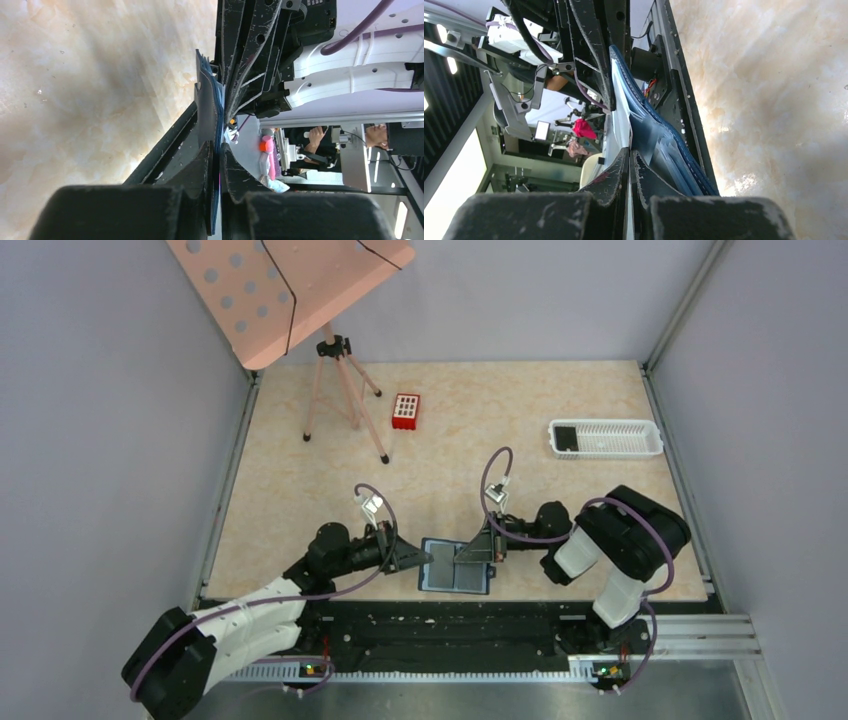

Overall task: Take the credit cards out of the card holder
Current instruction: Remove the credit card from the card holder.

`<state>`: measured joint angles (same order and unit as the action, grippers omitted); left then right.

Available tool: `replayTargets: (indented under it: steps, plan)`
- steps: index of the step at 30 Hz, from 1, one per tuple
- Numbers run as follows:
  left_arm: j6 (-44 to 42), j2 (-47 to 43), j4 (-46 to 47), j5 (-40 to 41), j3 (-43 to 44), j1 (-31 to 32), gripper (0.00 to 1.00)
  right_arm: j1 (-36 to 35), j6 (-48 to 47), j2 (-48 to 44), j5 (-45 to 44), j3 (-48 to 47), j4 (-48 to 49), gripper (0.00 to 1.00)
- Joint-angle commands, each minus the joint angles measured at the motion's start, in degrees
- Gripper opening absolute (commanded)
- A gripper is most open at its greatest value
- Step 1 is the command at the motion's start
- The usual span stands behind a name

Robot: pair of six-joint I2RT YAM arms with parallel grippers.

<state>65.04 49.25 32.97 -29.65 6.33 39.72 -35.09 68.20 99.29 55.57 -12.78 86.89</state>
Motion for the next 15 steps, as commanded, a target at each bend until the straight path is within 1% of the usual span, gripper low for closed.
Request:
replayTargets:
  steps: [1, 3, 4, 8, 11, 12, 15]
  plan:
    - [-1.5, -1.1, -0.7, 0.1, 3.2, -0.5, 0.11, -0.3, -0.1, -2.7, -0.3, 0.1, 11.9, 0.00]
    - [-1.9, -2.0, -2.3, -0.1, 3.6, -1.1, 0.18, 0.3, 0.0, -2.5, -0.4, 0.4, 11.9, 0.00]
    - [-1.9, -2.5, -2.9, -0.1, 3.6, -1.3, 0.19, 0.6, 0.0, -2.2, -0.3, 0.5, 11.8, 0.00]
    - [-1.5, -4.4, -4.1, 0.7, 3.0, -1.9, 0.22, 1.3, -0.4, -1.8, 0.1, 1.0, 11.8, 0.00]
    - [-1.3, -4.6, -3.7, 0.8, 2.4, -1.9, 0.22, 1.3, -0.5, -2.0, 0.1, 1.0, 11.8, 0.00]
    - [-1.2, -4.4, -3.6, 0.6, 2.3, -1.9, 0.20, 1.3, -0.5, -2.1, 0.1, 1.0, 11.8, 0.00]
    - [-0.9, -4.0, -2.6, 0.3, 2.1, -1.9, 0.03, 1.4, -0.5, -2.0, 0.1, 1.1, 11.9, 0.00]
